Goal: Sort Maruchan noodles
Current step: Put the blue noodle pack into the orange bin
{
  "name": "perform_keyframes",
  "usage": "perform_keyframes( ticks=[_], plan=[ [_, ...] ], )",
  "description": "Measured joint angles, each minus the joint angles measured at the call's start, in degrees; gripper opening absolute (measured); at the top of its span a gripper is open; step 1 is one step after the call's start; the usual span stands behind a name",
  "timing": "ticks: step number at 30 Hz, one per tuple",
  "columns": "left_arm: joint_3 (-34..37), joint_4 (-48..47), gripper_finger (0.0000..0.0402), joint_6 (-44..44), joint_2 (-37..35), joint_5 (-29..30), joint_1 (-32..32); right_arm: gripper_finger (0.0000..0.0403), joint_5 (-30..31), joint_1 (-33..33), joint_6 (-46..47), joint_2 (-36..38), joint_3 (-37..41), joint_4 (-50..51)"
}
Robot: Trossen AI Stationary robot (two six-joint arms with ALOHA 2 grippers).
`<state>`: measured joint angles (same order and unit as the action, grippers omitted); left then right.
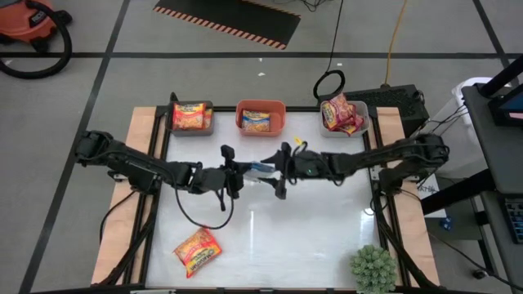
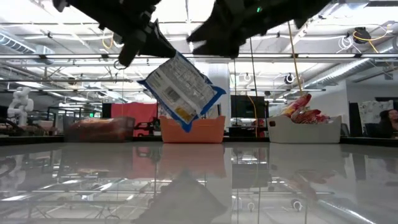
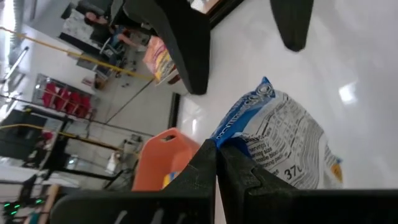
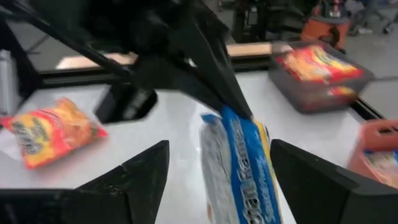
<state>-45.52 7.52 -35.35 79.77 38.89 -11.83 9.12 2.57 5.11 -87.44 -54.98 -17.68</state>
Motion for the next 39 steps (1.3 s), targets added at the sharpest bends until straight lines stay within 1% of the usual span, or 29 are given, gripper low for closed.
perform_keyframes(
  ticks=[6,14,17,19,22,26,33,36,39],
  plan=[
    [0.0,3.2,0.0005,-5.7,0.0,-0.4,3.1,0.0266,-5.2,-6.5,-0.2,-0.5,0.0,3.1],
    [0.0,6.4,0.0005,-7.9,0.0,-6.1,8.6,0.0265,-15.2,-12.7,-2.6,-0.9,0.0,6.7],
    [0.0,7.6,0.0005,-7.6,0.0,-10.4,10.6,0.0265,-15.3,-13.9,-4.5,-2.2,0.0,7.4],
    [0.0,8.6,0.0005,-7.1,0.0,-13.2,11.7,0.0265,-15.4,-14.7,-5.5,-3.5,0.0,5.7],
    [0.0,9.1,0.0005,-6.5,0.0,-15.9,12.9,0.0261,-15.1,-15.6,-7.3,-5.4,0.0,5.1],
    [0.0,8.7,0.0005,-5.6,0.0,-16.5,13.9,0.0234,-15.2,-16.5,-7.5,-6.3,0.0,4.4],
    [0.0,8.7,0.0006,-4.2,0.0,-16.5,14.2,0.0159,-15.3,-16.5,-8.4,-5.3,0.0,4.5],
    [0.0,8.4,0.0019,-2.8,0.0,-16.3,14.2,0.0135,-15.1,-16.5,-10.7,-4.0,0.0,5.6],
    [0.0,7.1,0.0042,-0.1,0.0,-16.3,14.2,0.0119,-13.8,-16.5,-12.8,-2.8,0.1,6.9]
  ],
)
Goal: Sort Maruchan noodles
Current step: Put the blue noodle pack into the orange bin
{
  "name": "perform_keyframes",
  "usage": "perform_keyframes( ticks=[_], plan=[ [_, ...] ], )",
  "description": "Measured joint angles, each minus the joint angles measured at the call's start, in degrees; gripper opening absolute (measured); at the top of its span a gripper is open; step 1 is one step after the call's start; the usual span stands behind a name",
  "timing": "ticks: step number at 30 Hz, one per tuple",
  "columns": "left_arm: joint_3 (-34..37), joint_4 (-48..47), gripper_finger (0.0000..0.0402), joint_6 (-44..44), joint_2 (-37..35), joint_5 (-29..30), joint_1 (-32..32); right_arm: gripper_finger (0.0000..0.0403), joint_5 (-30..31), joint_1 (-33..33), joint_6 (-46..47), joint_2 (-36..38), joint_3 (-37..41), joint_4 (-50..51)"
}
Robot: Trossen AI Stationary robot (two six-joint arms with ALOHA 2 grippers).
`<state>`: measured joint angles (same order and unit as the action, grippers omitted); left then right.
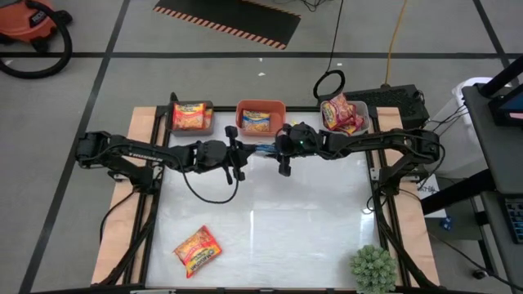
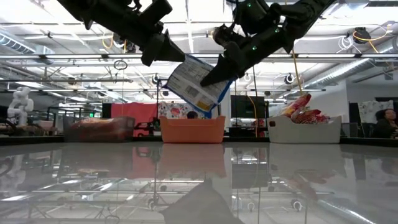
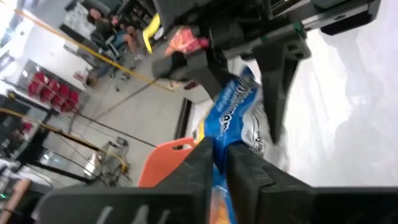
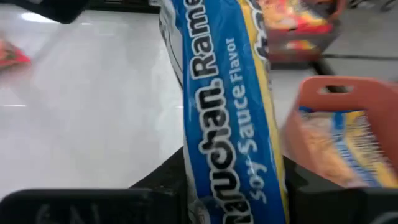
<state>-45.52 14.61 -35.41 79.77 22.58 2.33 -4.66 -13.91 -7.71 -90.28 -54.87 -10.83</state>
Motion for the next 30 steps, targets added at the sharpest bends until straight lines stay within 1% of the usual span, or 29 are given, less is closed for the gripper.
perform_keyframes(
  ticks=[2,4,6,9,11,12,16,21,24,27,30],
  plan=[
    [0.0,-0.8,0.0064,2.3,0.0,0.5,0.0,0.0113,2.0,0.0,-1.8,0.6,0.0,0.2],
    [0.0,-1.3,0.0088,4.9,0.0,2.2,0.0,0.0112,3.9,-0.3,-3.2,1.1,0.0,-0.2],
    [0.0,-2.0,0.0114,7.8,-0.5,5.9,-0.4,0.0114,4.8,-0.8,-4.6,1.1,0.0,-1.0],
    [0.0,-4.1,0.015,12.5,-2.6,14.1,-1.2,0.0118,5.2,-1.8,-7.2,1.1,0.0,-1.2],
    [0.0,-8.9,0.0169,15.8,-5.0,18.2,-1.7,0.0118,7.4,-2.5,-9.4,1.1,0.0,-1.2],
    [0.0,-11.6,0.0176,17.7,-6.4,19.3,-1.8,0.0117,9.4,-2.8,-10.7,1.1,0.0,-1.4],
    [0.0,-23.5,0.0187,28.4,-11.8,19.3,-2.0,0.0115,19.0,-3.7,-17.9,1.1,0.0,-4.9],
    [0.0,-35.3,0.0188,38.5,-15.4,15.7,-2.0,0.0117,28.0,-3.7,-29.1,1.1,-0.2,-11.2],
    [0.0,-40.8,0.0188,43.4,-15.3,14.0,-2.0,0.0117,30.7,-3.7,-33.6,1.1,-2.5,-11.3],
    [0.0,-45.0,0.0188,47.3,-15.3,12.9,-2.0,0.0117,33.2,-3.7,-35.4,1.1,-5.0,-11.2],
    [0.0,-48.6,0.0189,51.2,-14.8,11.8,-2.0,0.0118,34.3,-3.5,-36.8,1.1,-7.3,-10.4]
  ],
)
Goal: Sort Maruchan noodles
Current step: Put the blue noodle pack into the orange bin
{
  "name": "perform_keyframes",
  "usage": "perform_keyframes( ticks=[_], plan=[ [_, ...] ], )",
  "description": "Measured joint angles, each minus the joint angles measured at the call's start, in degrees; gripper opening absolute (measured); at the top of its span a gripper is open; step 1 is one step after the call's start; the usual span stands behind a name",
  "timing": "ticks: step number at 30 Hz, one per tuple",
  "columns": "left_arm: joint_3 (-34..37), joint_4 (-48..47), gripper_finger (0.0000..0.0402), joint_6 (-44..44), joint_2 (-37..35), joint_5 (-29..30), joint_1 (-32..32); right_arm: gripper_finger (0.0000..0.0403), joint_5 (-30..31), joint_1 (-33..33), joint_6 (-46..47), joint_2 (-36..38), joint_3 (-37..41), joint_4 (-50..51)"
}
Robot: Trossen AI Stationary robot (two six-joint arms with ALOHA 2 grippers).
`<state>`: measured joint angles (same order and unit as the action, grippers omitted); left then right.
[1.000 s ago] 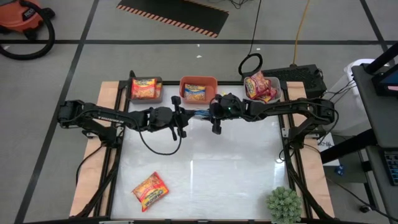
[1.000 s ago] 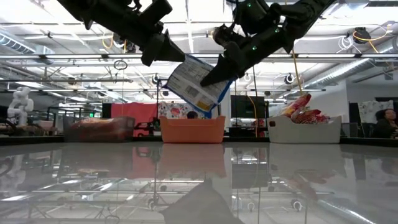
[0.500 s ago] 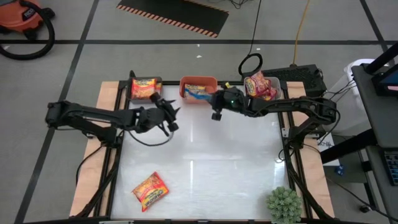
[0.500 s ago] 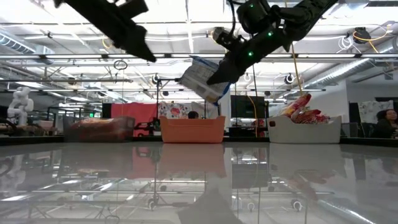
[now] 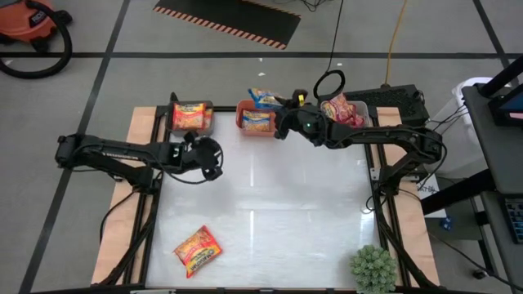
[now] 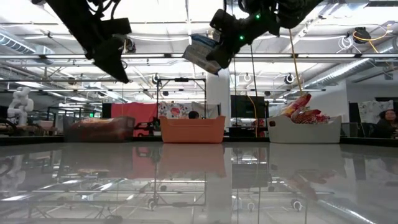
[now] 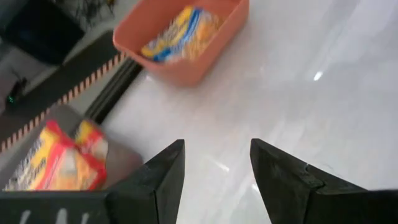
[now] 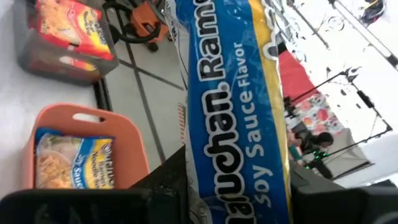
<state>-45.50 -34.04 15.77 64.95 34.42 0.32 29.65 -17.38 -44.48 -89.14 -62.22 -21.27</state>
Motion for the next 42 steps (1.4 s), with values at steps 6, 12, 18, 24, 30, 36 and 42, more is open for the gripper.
perform_keyframes(
  ticks=[6,12,18,24,30,36,42],
  plan=[
    [0.0,-4.3,0.0189,4.4,-0.1,-0.1,0.0,0.0118,0.3,-0.3,-1.9,-0.5,-0.8,-1.3],
    [0.0,-3.1,0.0189,5.3,-0.2,-0.1,-0.1,0.0118,0.3,-3.4,-1.3,-4.5,-0.8,-3.3],
    [0.0,-1.4,0.0189,4.3,-0.2,-1.2,-0.1,0.0118,-0.5,-5.8,-3.9,-11.2,-0.8,-4.2],
    [0.0,0.4,0.0189,2.5,-0.2,-1.6,-0.1,0.0119,-0.1,-5.9,-6.0,-17.1,-0.8,-7.6],
    [0.0,1.3,0.0189,0.8,-0.2,-1.6,-0.1,0.0119,-0.3,-5.9,-6.8,-20.3,-2.4,-6.0],
    [0.0,1.3,0.0189,-0.5,-0.2,-1.6,-0.1,0.012,-1.4,-6.2,-2.6,-21.2,-4.3,1.0],
    [0.0,1.7,0.0189,-0.5,-0.2,-1.6,-0.1,0.0159,-1.8,-6.3,-0.5,-21.1,-4.8,2.7]
  ],
)
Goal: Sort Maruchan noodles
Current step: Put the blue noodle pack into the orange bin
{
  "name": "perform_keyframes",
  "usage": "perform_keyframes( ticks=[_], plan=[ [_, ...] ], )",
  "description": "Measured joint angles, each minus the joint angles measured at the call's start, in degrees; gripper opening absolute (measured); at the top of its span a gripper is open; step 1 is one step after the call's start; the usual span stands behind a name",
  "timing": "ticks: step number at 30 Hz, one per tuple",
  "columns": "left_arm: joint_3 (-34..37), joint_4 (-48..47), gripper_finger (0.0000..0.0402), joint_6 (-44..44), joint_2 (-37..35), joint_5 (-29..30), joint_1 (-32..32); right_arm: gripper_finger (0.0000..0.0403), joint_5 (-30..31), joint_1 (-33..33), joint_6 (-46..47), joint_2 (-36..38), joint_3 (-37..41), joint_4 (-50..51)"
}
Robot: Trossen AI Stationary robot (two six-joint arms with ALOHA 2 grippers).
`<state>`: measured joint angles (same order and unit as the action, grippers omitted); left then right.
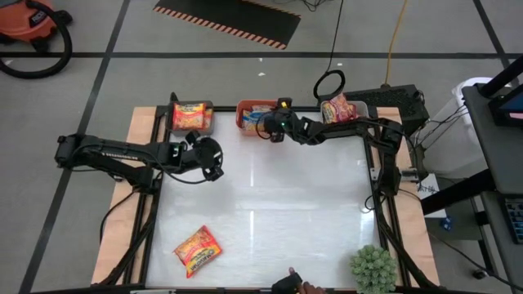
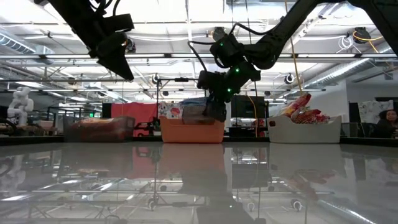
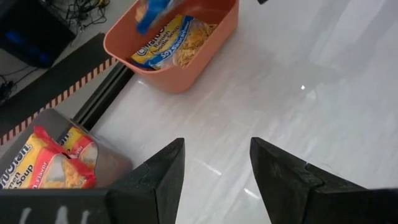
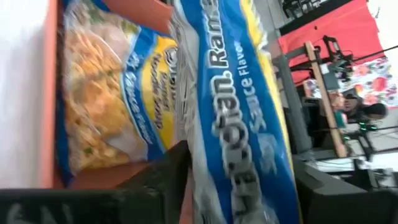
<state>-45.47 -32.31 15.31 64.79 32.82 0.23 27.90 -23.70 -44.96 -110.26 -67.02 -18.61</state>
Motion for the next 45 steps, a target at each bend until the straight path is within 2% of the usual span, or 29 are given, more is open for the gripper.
perform_keyframes(
  ticks=[6,13,16,21,27,32,40,45],
  plan=[
    [0.0,2.5,0.0189,-0.1,0.0,-1.0,0.0,0.0207,-2.6,-0.1,3.8,0.0,0.0,0.0],
    [0.0,2.6,0.0189,0.0,0.0,-4.3,0.0,0.0221,-2.9,0.1,6.1,2.0,-0.4,6.0],
    [0.0,2.6,0.0189,0.2,0.0,-4.4,0.0,0.0221,-7.4,0.1,11.3,4.6,-1.4,11.4],
    [0.0,2.6,0.0189,0.5,0.0,-4.8,-0.1,0.0221,-17.4,-0.3,20.4,9.1,-1.8,13.4],
    [0.0,2.7,0.0189,1.0,0.0,-5.0,-0.9,0.0218,-22.0,-0.3,24.8,11.9,-1.8,14.0],
    [0.0,3.8,0.0189,1.4,0.0,-5.2,-1.4,0.0174,-28.1,-0.4,28.3,11.3,-1.8,14.0],
    [0.0,7.1,0.0189,1.4,0.0,-8.3,-1.5,0.0064,-28.3,-2.0,31.3,8.2,-1.7,14.3],
    [0.0,7.4,0.0189,1.4,0.0,-8.8,-1.5,0.0009,-28.4,-2.9,32.4,6.4,-1.7,14.7]
  ],
)
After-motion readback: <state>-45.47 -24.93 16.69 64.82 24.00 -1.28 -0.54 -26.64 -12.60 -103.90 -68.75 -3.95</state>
